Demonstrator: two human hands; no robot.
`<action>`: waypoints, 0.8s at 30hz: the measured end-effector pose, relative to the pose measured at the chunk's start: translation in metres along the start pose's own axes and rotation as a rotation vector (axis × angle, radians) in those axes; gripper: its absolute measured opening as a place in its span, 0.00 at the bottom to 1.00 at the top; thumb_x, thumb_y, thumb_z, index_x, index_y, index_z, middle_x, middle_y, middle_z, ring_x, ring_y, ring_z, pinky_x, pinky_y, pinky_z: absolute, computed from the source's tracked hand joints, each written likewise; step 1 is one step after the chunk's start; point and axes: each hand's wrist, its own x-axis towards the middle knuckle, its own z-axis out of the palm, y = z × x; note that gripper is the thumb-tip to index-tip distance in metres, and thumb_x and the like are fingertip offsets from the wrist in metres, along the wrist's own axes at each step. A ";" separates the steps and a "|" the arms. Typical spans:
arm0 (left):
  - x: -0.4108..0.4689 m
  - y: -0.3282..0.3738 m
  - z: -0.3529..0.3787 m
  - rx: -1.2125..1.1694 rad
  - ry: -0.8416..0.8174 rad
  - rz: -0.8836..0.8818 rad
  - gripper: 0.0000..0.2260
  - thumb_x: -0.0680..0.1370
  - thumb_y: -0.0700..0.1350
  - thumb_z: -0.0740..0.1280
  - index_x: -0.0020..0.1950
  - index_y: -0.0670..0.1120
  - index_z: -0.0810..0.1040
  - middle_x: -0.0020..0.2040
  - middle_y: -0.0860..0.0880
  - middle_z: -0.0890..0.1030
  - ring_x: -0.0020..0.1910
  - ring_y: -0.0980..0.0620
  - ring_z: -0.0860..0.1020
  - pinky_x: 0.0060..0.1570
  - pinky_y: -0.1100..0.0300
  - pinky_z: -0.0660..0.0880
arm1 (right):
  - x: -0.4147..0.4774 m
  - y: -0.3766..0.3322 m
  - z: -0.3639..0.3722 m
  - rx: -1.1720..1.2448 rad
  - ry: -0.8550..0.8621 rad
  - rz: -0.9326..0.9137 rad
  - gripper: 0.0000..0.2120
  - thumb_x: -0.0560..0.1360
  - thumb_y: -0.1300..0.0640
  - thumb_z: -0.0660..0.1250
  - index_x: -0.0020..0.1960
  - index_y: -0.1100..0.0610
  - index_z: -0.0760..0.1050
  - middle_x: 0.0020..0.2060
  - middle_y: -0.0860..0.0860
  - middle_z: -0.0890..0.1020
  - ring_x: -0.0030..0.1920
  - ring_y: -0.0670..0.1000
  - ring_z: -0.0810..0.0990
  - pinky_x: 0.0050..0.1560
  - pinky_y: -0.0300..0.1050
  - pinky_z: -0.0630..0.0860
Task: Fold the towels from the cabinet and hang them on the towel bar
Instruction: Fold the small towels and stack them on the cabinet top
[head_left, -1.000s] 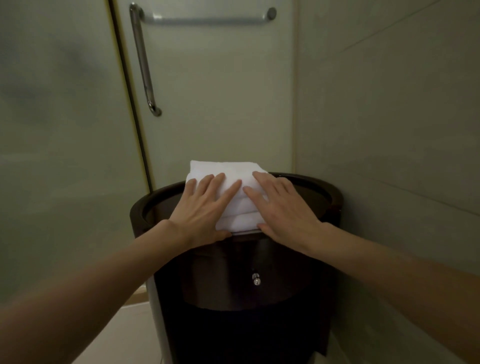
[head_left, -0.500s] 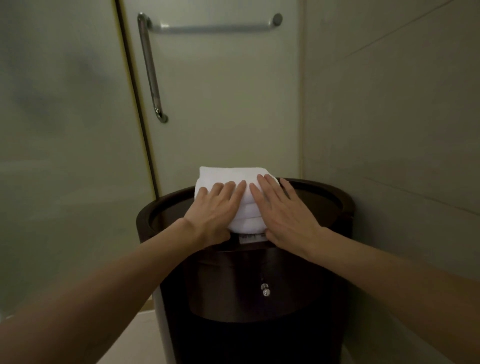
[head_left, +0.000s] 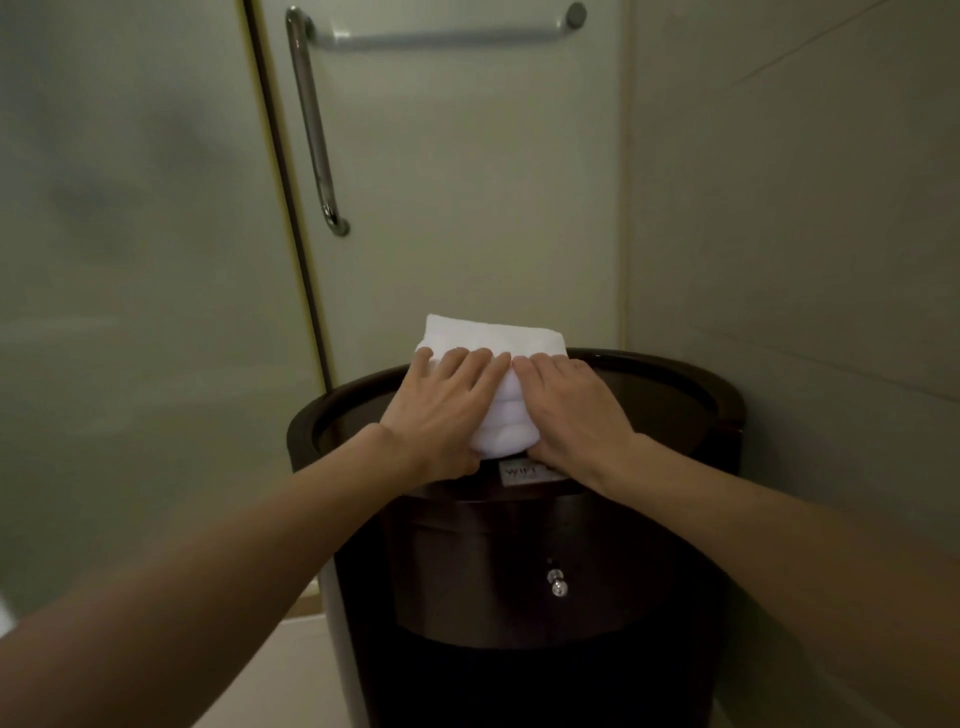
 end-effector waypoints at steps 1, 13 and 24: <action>-0.002 0.004 0.002 0.044 0.009 -0.020 0.51 0.63 0.58 0.71 0.74 0.45 0.43 0.73 0.44 0.57 0.70 0.43 0.59 0.67 0.42 0.57 | 0.001 0.001 0.000 0.029 0.010 0.017 0.28 0.71 0.50 0.66 0.68 0.60 0.65 0.58 0.55 0.75 0.55 0.55 0.74 0.56 0.48 0.70; -0.005 0.020 0.012 0.106 0.055 -0.159 0.35 0.70 0.49 0.68 0.74 0.42 0.61 0.62 0.41 0.73 0.55 0.41 0.74 0.53 0.44 0.70 | -0.004 0.002 -0.007 0.100 0.074 0.008 0.27 0.68 0.47 0.66 0.63 0.59 0.70 0.52 0.56 0.76 0.49 0.57 0.74 0.46 0.50 0.68; -0.009 0.016 0.016 0.023 0.070 -0.198 0.32 0.72 0.49 0.65 0.73 0.44 0.59 0.65 0.42 0.70 0.58 0.41 0.71 0.54 0.46 0.68 | -0.013 -0.008 -0.004 -0.108 0.028 -0.016 0.37 0.74 0.48 0.63 0.76 0.62 0.53 0.71 0.62 0.63 0.69 0.61 0.64 0.71 0.57 0.58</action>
